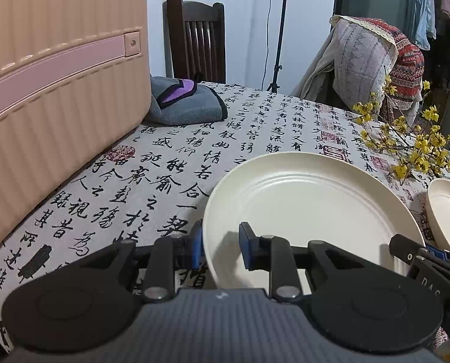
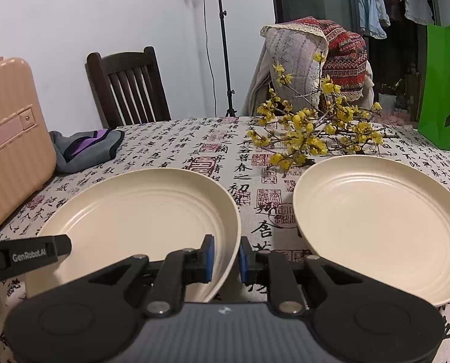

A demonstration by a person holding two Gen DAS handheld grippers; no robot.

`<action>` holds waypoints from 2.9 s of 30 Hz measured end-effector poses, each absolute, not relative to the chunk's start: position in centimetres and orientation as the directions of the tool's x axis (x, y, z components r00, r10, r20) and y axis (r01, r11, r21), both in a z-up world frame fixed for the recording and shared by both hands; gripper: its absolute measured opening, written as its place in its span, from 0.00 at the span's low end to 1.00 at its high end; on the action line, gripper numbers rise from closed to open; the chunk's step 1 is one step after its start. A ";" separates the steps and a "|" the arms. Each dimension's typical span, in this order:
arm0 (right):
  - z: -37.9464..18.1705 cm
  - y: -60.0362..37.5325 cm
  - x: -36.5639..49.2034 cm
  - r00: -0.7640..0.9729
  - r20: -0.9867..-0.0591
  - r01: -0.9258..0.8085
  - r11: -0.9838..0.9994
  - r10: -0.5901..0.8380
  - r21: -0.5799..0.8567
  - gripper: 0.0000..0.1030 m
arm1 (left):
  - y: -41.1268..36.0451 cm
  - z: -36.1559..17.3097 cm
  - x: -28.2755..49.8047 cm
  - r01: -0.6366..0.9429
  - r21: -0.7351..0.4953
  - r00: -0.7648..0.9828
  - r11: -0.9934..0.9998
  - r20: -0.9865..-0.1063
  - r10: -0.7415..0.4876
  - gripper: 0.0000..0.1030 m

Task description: Organize plates and bowls

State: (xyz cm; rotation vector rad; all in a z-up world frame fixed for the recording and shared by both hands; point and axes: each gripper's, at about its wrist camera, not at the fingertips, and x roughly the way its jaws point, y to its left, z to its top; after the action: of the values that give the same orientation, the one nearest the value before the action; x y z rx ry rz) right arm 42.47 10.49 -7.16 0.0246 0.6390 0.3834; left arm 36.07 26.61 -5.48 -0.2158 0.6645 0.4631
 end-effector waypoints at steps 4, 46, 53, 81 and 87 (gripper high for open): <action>-7.1 10.5 42.4 0.738 -0.571 -0.347 0.928 0.361 0.139 0.16 | 26.6 -5.3 36.0 -0.481 -0.043 0.693 0.876 -0.630 0.350 0.25; -5.0 10.1 40.6 0.808 -0.465 -0.360 0.928 0.361 0.095 0.16 | 25.9 -3.0 34.7 -0.471 -0.036 0.745 0.882 -0.552 0.375 0.25; -4.5 9.8 40.4 0.814 -0.450 -0.358 0.927 0.368 0.111 0.16 | 25.7 -2.3 34.2 -0.461 -0.036 0.765 0.887 -0.522 0.377 0.25; 1.0 7.4 37.0 0.863 -0.347 -0.347 0.930 0.367 0.120 0.16 | 22.7 3.3 29.7 -0.434 -0.018 0.839 0.901 -0.371 0.398 0.25; 2.5 5.8 35.6 0.878 -0.326 -0.332 0.936 0.351 0.114 0.16 | 21.0 4.5 28.3 -0.418 -0.018 0.853 0.908 -0.353 0.386 0.25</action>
State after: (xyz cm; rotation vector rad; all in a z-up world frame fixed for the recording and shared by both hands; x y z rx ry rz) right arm 35.58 5.76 2.47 0.0555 0.3500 0.3561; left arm 28.33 20.99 4.46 -0.0954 0.3510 0.4236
